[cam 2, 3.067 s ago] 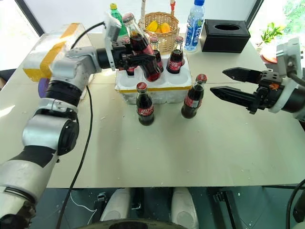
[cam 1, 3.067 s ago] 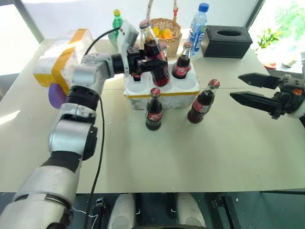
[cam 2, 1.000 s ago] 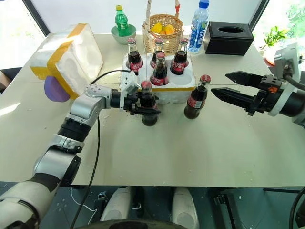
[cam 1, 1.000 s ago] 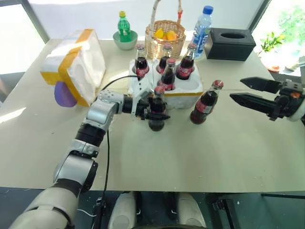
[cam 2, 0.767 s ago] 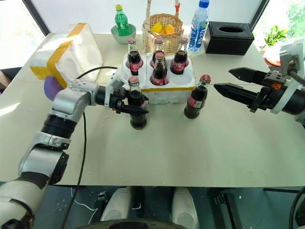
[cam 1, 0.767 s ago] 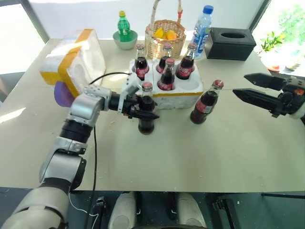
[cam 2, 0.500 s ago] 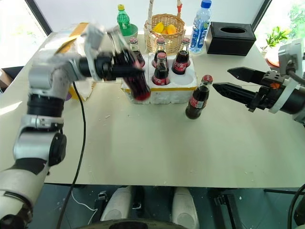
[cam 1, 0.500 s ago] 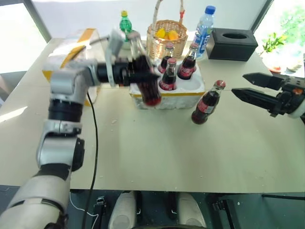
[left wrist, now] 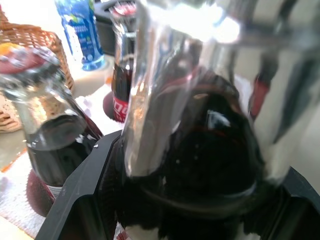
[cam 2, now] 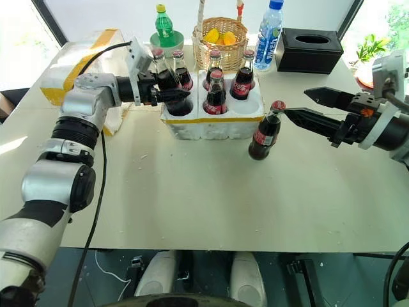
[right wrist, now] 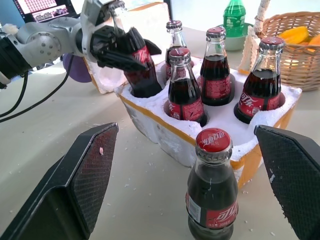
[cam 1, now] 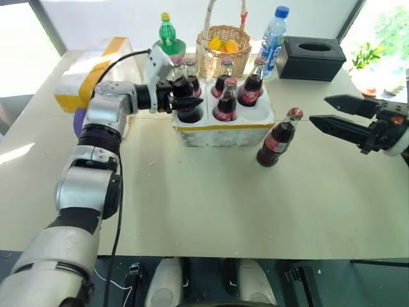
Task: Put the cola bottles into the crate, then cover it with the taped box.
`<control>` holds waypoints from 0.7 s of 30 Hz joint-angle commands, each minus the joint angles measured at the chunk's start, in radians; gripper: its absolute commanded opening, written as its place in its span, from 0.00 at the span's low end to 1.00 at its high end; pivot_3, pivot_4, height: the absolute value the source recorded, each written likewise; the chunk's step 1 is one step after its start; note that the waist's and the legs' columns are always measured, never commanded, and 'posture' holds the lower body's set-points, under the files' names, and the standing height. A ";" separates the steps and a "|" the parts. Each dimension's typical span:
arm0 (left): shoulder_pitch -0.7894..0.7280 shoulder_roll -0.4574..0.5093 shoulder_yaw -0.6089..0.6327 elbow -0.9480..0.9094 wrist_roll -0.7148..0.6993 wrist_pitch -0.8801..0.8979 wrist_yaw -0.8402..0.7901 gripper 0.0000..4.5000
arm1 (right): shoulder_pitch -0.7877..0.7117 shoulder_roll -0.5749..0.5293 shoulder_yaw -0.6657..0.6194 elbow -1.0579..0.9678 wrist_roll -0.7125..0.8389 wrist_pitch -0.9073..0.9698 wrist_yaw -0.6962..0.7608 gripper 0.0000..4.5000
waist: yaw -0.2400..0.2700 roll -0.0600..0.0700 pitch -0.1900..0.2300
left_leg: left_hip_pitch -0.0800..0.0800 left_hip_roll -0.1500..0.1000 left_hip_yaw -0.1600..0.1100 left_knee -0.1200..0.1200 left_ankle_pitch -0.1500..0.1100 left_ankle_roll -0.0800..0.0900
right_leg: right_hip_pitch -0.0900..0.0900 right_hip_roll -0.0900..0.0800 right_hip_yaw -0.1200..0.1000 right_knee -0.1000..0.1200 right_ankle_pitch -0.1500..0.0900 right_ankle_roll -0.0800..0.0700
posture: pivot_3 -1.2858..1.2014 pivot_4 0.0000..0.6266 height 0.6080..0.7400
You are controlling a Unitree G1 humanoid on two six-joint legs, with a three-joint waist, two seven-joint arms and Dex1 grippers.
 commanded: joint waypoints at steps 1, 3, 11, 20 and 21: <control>-0.011 -0.015 0.008 0.013 0.023 -0.053 0.031 0.82 | -0.001 0.000 -0.011 -0.022 -0.005 -0.023 0.001 1.00 | 0.000 0.000 0.000 | 0.000 0.000 0.000 0.000 0.000 0.000 | 0.000 0.000 0.000 0.000 0.000 0.000 | 0.52 0.24 1.00; -0.010 -0.021 0.018 0.018 0.021 -0.051 0.032 1.00 | 0.001 -0.004 -0.007 -0.025 -0.014 -0.029 0.007 1.00 | 0.000 0.000 0.000 | 0.000 0.000 0.000 0.000 -0.001 0.001 | 0.000 0.000 0.000 0.000 0.000 0.000 | 0.52 0.24 1.00; -0.003 0.091 0.103 -0.194 -0.116 0.171 -0.128 1.00 | 0.036 -0.033 -0.027 -0.032 -0.060 -0.046 0.042 1.00 | -0.002 0.000 0.000 | 0.000 0.001 0.000 0.000 -0.001 0.001 | -0.001 0.000 0.000 0.001 0.000 0.000 | 0.52 0.24 1.00; 0.213 0.436 0.151 -0.830 -0.430 0.732 -0.333 1.00 | 0.265 0.033 -0.019 -0.099 -0.217 -0.115 -0.029 1.00 | -0.016 0.001 -0.001 | 0.002 0.003 -0.001 0.000 0.001 -0.002 | 0.001 0.000 0.000 0.002 0.000 0.000 | 0.52 0.24 1.00; 0.261 0.456 0.146 -0.888 -0.432 0.729 -0.327 1.00 | 0.271 0.069 -0.006 -0.107 -0.219 -0.119 -0.057 1.00 | -0.019 0.001 -0.001 | 0.003 0.003 -0.001 0.000 0.001 -0.003 | 0.003 0.000 0.000 0.001 0.000 0.000 | 0.52 0.24 1.00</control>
